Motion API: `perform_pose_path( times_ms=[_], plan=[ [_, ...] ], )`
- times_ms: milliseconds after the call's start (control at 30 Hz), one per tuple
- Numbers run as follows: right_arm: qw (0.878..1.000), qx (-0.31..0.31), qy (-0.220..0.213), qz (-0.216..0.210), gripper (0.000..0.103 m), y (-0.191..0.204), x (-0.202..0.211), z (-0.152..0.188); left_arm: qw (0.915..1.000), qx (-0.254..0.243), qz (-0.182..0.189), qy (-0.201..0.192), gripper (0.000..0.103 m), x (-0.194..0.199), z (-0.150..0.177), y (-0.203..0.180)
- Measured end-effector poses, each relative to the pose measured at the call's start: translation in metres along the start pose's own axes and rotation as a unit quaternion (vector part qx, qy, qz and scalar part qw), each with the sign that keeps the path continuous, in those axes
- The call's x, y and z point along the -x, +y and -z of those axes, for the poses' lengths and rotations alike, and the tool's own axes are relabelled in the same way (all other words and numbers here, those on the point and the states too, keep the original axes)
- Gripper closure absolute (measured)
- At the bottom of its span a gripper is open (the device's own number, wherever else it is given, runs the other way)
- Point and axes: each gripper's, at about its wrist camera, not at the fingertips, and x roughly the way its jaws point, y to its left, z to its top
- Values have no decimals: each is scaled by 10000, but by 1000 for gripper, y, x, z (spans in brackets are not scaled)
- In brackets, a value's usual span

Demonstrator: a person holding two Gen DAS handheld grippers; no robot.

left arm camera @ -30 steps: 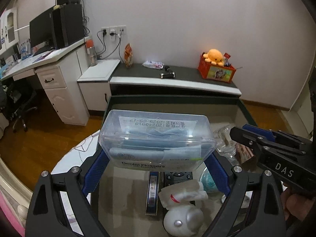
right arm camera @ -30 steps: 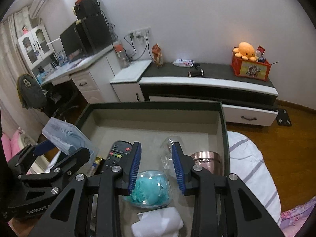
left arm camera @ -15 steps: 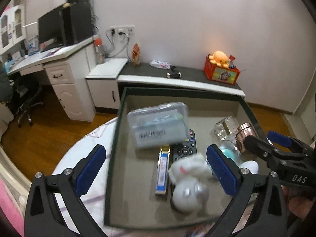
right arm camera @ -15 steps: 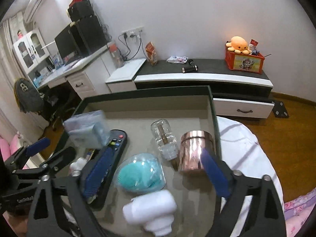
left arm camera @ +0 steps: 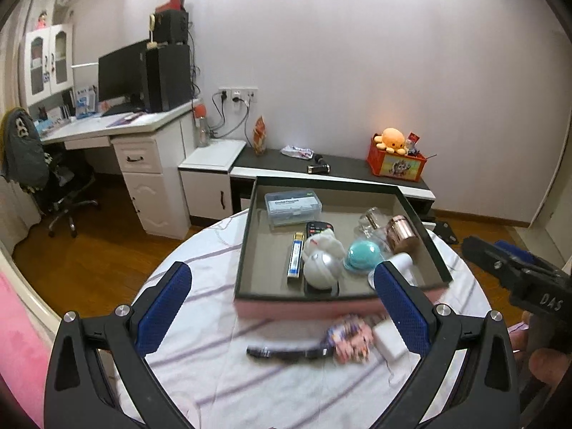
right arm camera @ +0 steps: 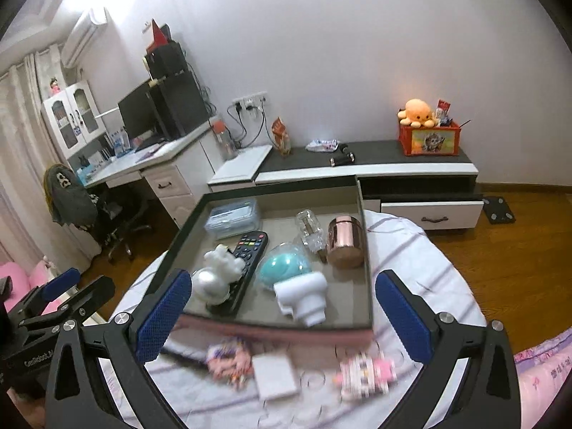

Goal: Organize rigid objects
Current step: 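Move both tools back toward the black hair clip and pink block figure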

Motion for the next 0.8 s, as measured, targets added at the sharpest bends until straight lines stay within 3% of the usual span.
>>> perform_pose_path(
  times_ms=[333,800],
  plan=[
    [9993,40,-368,-11,0,7,86,43,10000,-8,0,-58,0,67,37,-6],
    [9994,-24,-318,116,0,14,119,88,10000,7,-33,46,0,100,75,-7]
  ],
)
